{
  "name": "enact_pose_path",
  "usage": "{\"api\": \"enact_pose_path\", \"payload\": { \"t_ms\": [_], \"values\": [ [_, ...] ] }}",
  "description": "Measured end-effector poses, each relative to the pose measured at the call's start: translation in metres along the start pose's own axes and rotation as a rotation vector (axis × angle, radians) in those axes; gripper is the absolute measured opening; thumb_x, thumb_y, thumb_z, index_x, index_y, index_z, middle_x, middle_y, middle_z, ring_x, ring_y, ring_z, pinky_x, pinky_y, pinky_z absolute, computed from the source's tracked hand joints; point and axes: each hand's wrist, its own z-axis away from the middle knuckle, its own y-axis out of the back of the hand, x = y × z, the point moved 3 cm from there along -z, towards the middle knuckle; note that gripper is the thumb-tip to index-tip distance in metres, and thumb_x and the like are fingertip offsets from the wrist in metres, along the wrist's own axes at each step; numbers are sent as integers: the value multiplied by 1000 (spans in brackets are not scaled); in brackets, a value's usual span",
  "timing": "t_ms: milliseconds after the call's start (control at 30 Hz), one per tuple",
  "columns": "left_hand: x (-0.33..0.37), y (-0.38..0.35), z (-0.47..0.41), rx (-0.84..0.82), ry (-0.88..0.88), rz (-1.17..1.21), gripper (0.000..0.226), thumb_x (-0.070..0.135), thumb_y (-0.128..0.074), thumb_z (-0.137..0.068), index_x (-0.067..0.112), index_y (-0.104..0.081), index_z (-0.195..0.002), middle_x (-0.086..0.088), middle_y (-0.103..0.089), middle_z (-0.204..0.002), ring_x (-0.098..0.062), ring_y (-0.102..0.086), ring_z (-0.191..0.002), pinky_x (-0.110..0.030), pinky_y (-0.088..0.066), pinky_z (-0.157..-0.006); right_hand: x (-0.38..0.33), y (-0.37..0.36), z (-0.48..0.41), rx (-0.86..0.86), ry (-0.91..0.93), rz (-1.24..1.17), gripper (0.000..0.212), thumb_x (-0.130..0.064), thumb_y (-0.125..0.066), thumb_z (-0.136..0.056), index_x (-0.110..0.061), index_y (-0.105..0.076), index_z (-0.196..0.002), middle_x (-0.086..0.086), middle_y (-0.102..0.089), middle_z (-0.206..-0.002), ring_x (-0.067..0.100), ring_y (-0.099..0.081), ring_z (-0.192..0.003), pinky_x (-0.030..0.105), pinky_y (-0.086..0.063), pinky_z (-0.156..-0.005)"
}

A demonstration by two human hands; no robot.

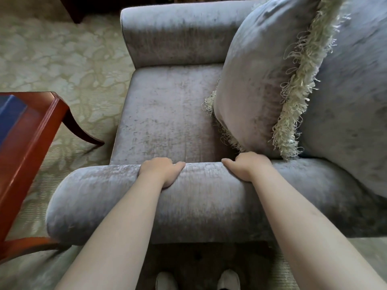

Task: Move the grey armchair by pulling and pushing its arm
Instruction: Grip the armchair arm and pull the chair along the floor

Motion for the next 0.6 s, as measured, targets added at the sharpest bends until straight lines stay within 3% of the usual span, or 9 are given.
{"api": "enact_pose_path", "payload": {
  "t_ms": [167, 367, 600],
  "values": [
    [0, -6, 7, 8, -62, -38, 60, 51, -16, -94, 20, -57, -124, -9, -55, -130, -29, -50, -114, -39, -40, -93, 2, -5, 8, 32, -2, 4, 68, -61, -24, -90, -13, -60, -121, 10, -58, -127, 27, -53, -116, 36, -37, -84],
    [2, -13, 19, 47, -28, -37, 59, 51, -21, -93, 13, -65, -107, -12, -62, -115, -30, -55, -102, -35, -37, -78, 1, -13, 18, 36, 42, 35, 64, -59, -24, -90, -13, -65, -106, 10, -63, -114, 28, -56, -106, 37, -31, -78],
    [3, -12, 12, 63, -52, -50, 58, 50, -19, -94, 16, -63, -109, -9, -60, -119, -27, -53, -109, -36, -33, -80, 2, -10, 14, 52, 54, -12, 54, -57, -23, -91, -18, -60, -82, 6, -66, -99, 25, -57, -94, 38, -29, -80]
  ]
}}
